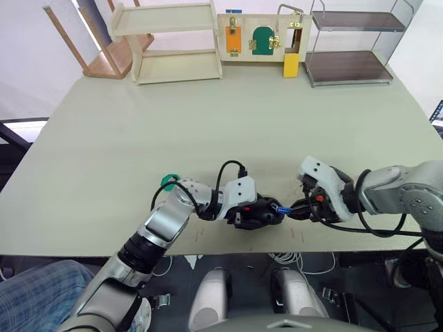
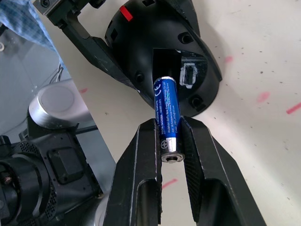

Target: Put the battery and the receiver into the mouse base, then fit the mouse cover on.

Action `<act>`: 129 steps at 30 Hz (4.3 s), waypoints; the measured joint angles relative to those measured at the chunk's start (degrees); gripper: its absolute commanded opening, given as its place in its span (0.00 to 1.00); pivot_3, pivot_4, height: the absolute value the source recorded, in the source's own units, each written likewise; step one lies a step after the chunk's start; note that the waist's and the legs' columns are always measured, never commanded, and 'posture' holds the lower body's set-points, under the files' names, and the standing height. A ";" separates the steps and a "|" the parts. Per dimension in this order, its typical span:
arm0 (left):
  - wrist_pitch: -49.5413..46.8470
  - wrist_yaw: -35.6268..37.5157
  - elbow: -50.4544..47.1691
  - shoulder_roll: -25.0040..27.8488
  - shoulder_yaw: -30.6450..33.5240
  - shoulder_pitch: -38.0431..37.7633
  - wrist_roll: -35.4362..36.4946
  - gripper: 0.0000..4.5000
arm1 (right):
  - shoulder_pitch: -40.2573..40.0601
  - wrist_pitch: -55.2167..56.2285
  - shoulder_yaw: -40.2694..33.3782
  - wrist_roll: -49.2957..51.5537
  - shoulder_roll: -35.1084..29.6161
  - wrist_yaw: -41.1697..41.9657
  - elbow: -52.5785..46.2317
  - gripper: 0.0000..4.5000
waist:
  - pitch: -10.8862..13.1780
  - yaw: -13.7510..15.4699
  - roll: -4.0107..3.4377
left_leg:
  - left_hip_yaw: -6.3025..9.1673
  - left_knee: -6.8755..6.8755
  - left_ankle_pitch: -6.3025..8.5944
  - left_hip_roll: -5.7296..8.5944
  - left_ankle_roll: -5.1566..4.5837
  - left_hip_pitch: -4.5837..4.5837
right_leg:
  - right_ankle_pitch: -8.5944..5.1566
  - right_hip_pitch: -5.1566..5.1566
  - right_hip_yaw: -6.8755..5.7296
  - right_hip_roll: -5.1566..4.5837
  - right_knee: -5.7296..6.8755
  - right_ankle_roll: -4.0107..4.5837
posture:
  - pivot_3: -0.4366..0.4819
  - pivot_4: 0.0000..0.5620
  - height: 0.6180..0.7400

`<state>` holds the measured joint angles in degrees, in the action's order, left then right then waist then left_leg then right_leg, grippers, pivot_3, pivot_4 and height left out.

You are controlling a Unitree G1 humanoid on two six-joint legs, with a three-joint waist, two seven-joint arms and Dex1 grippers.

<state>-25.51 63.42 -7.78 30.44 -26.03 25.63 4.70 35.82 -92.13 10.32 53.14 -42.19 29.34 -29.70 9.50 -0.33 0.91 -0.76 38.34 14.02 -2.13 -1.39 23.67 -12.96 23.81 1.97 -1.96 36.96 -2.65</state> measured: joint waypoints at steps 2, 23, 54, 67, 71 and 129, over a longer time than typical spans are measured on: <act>-0.06 0.01 -0.01 0.00 -0.14 0.00 -0.07 0.66 | 0.59 0.00 0.84 -0.01 1.33 -1.33 1.13 0.03 | 0.00 -0.05 0.00 | 0.01 0.00 0.00 0.00 0.00 0.00 | 0.00 0.00 -0.01 0.00 0.00 0.00 | 0.48 0.27 1.00; -0.29 -0.01 0.04 0.00 -0.27 0.12 -0.22 0.66 | 3.90 -0.01 5.34 5.01 5.79 -13.54 5.76 0.26 | -0.02 -0.22 0.00 | 0.05 0.02 -0.01 0.00 -0.01 -0.01 | 0.00 -0.03 -0.06 0.00 0.01 0.00 | 0.48 0.27 1.00; -0.45 -0.49 -0.34 -0.38 -0.37 -0.16 -0.51 0.66 | -17.15 30.01 -1.37 -5.16 -5.61 5.36 -2.67 0.49 | -0.02 0.03 0.00 | 0.19 0.03 -0.01 0.02 -0.01 0.05 | -0.14 -0.08 -0.23 -0.02 -0.13 -0.25 | 0.48 0.27 1.00; -0.49 -0.70 -0.28 -0.39 -0.36 -0.12 -0.50 0.66 | -31.23 61.47 -1.69 -20.47 1.41 16.77 0.49 0.01 | -0.02 0.08 0.01 | 0.20 0.06 -0.01 0.02 0.00 0.02 | -0.15 -0.11 -0.25 0.00 -0.11 -0.24 | 0.48 0.27 1.00; -0.49 -0.71 -0.29 -0.35 -0.31 -0.10 -0.45 0.66 | -33.72 70.95 -1.64 -23.59 4.68 20.75 6.09 0.01 | -0.02 0.15 0.01 | 0.20 0.05 -0.01 0.01 0.00 0.00 | -0.15 -0.12 -0.24 0.02 -0.10 -0.23 | 0.48 0.27 1.00; -3.57 -2.62 -2.44 1.48 0.38 -2.25 -0.23 0.66 | -26.39 78.88 6.20 -35.63 9.81 30.33 23.85 0.01 | -1.14 -0.57 0.57 | -0.34 -0.29 0.00 -0.17 0.00 -0.98 | -0.18 -0.47 0.40 0.27 0.14 -0.16 | 0.48 0.27 1.00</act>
<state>-29.08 60.79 -10.22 31.91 -25.65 23.38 4.47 9.42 -13.25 16.52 17.51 -32.38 59.66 -5.86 8.36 -0.90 1.49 -1.11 38.05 14.02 -2.30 -1.39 22.69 -13.14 23.34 2.37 -1.69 37.10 -2.82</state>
